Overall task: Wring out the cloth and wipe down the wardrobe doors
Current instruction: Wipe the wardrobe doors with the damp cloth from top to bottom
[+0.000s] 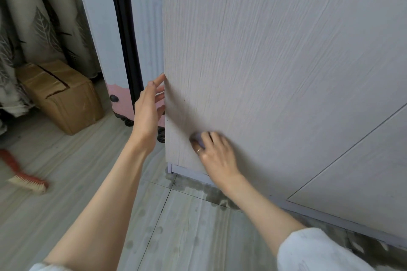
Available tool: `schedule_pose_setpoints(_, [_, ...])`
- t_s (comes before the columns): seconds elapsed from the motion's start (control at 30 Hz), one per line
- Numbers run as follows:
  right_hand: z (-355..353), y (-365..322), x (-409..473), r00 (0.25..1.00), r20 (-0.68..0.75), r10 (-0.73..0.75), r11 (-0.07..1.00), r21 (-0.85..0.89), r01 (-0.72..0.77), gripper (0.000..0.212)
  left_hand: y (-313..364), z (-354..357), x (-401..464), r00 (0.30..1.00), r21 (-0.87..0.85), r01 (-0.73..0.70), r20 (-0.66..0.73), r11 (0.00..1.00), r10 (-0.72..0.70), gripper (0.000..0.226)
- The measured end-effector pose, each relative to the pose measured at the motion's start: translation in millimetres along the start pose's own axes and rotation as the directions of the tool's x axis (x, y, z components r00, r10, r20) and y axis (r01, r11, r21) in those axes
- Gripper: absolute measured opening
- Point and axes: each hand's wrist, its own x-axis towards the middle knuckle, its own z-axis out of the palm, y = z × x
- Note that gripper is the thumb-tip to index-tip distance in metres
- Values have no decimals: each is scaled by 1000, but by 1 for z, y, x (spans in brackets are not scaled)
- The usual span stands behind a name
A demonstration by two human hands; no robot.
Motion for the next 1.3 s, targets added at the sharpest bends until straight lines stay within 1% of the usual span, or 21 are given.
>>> schedule_pose_setpoints(0.07, [-4,0,1,999,6,49,998,44,-50,29,2,-1,-1,1000,7,7,30,1000,-7,34])
schedule_pose_setpoints(0.13, [-18,3,21,988,-104,111,989,108,-99,35,4,-5,-1,999,5,21,48,1000,-21,35])
schedule_pose_setpoints(0.23, [-49,14,73,909,-304,285,943,259,-208,43,6,-8,1,998,16,34,56,999,-35,37])
schedule_pose_setpoints(0.3, [-57,15,98,871,-361,332,924,312,-222,42,6,-8,1,998,14,37,59,999,-38,37])
schedule_pose_setpoints(0.33, [-56,12,103,875,-361,322,928,302,-217,43,6,-8,2,997,10,40,60,999,-40,38])
schedule_pose_setpoints(0.4, [-44,2,95,922,-314,226,962,220,-160,42,6,-9,3,997,1,41,65,999,-41,38])
schedule_pose_setpoints(0.47, [-23,-13,71,976,-199,88,990,129,-63,35,6,-11,5,996,4,42,73,999,-42,40])
schedule_pose_setpoints(0.5, [-14,-19,58,992,-115,53,993,111,-40,31,6,-11,6,996,15,40,82,999,-41,42])
schedule_pose_setpoints(0.53, [-8,-24,49,998,-40,57,992,115,-52,32,6,-12,7,995,30,34,90,999,-37,43])
schedule_pose_setpoints(0.57, [-7,-28,45,996,11,85,988,128,-86,38,6,-14,8,995,46,28,98,999,-32,45])
schedule_pose_setpoints(0.6, [-8,-29,46,992,27,123,982,143,-125,42,5,-15,9,994,59,26,107,998,-32,47])
schedule_pose_setpoints(0.67, [-19,-27,60,985,-52,164,975,157,-155,43,5,-19,12,992,72,31,121,997,-39,50])
schedule_pose_setpoints(0.77, [-41,-15,101,933,-254,254,951,244,-192,50,4,-23,14,990,56,39,131,998,-46,53])
schedule_pose_setpoints(0.83, [-51,-13,124,899,-317,303,932,295,-210,49,5,-24,16,990,34,52,131,998,-56,56])
schedule_pose_setpoints(0.87, [-52,-15,130,893,-327,308,932,294,-213,48,5,-25,17,990,24,59,130,998,-62,57])
schedule_pose_setpoints(0.97, [-42,-24,125,915,-307,260,952,238,-191,49,5,-26,18,991,5,81,107,997,-81,59])
schedule_pose_setpoints(1.03, [-29,-30,113,942,-255,217,966,197,-169,49,2,-27,18,991,-2,94,96,996,-93,60])
schedule_pose_setpoints(1.1, [-18,-37,100,961,-200,189,973,170,-156,46,-4,-29,18,989,33,110,92,993,-112,62])
schedule_pose_setpoints(1.2, [0,-48,82,972,-146,186,977,132,-167,47,-14,-32,16,986,97,136,88,986,-144,57])
schedule_pose_setpoints(1.27, [12,-53,67,979,-116,168,981,118,-154,40,-20,-32,14,980,144,150,107,978,-166,55])
schedule_pose_setpoints(1.3, [18,-54,60,985,-75,157,981,128,-146,38,-23,-32,12,977,166,156,120,974,-177,56])
